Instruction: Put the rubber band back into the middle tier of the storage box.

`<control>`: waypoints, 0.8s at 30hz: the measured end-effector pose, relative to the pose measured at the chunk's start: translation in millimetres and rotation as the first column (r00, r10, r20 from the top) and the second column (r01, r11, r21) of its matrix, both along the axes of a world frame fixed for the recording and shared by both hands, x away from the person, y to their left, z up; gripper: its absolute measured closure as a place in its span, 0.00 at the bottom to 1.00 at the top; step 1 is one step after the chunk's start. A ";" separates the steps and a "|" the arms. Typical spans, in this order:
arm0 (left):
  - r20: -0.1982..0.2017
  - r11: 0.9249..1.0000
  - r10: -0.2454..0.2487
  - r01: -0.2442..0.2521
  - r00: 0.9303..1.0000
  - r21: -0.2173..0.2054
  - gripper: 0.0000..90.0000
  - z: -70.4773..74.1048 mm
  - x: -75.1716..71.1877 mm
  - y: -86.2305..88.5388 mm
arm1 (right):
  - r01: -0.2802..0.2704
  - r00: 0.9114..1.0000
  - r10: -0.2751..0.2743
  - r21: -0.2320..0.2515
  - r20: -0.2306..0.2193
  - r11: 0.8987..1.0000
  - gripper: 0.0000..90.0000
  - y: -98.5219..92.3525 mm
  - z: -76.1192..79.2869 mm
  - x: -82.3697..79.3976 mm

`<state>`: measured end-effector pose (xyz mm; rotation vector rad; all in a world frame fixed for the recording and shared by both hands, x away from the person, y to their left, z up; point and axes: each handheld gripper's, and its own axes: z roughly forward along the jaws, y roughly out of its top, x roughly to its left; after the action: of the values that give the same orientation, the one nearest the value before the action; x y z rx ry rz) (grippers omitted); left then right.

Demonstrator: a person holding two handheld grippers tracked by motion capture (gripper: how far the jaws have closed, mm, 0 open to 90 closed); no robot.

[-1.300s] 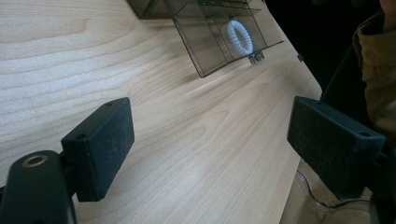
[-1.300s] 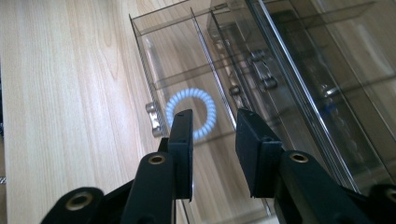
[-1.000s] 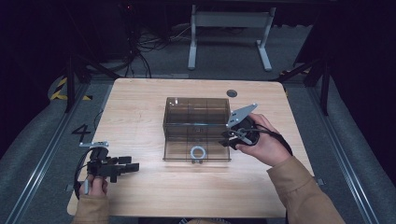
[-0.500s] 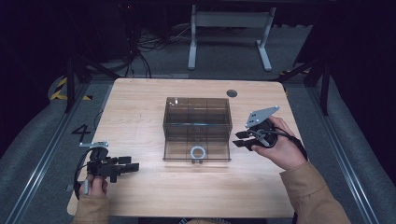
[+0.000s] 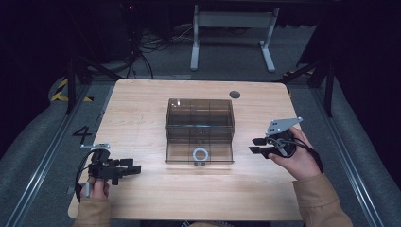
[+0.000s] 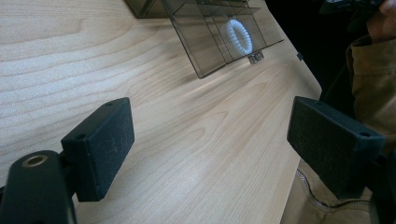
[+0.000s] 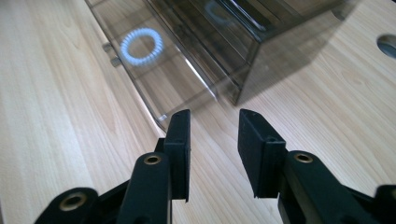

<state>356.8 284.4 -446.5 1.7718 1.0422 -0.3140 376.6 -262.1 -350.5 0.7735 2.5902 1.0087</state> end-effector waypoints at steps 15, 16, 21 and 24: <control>0.001 1.000 -0.003 0.003 1.000 -0.004 0.17 0.3 0.6 -0.2 | 0.069 0.996 -0.070 -0.017 -0.060 0.997 0.71 -17.0 -36.5 4.8; 0.004 1.000 -0.004 0.004 1.000 -0.004 0.17 0.3 0.8 -0.2 | 0.075 0.995 -0.076 -0.025 -0.065 0.997 0.71 -16.2 -40.4 5.4; 0.001 1.000 -0.003 0.003 1.000 -0.007 0.17 0.4 0.9 0.0 | 0.078 0.993 -0.082 -0.045 -0.085 0.996 0.71 -14.1 -53.1 7.3; 0.002 1.000 -0.006 0.006 1.000 -0.009 0.17 0.5 1.0 0.0 | 0.082 0.992 -0.086 -0.049 -0.091 0.995 0.70 -13.4 -59.6 5.7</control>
<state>357.7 284.5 -446.0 1.7672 1.0333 -0.3203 382.3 -275.5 -410.1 0.9309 2.6234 0.9071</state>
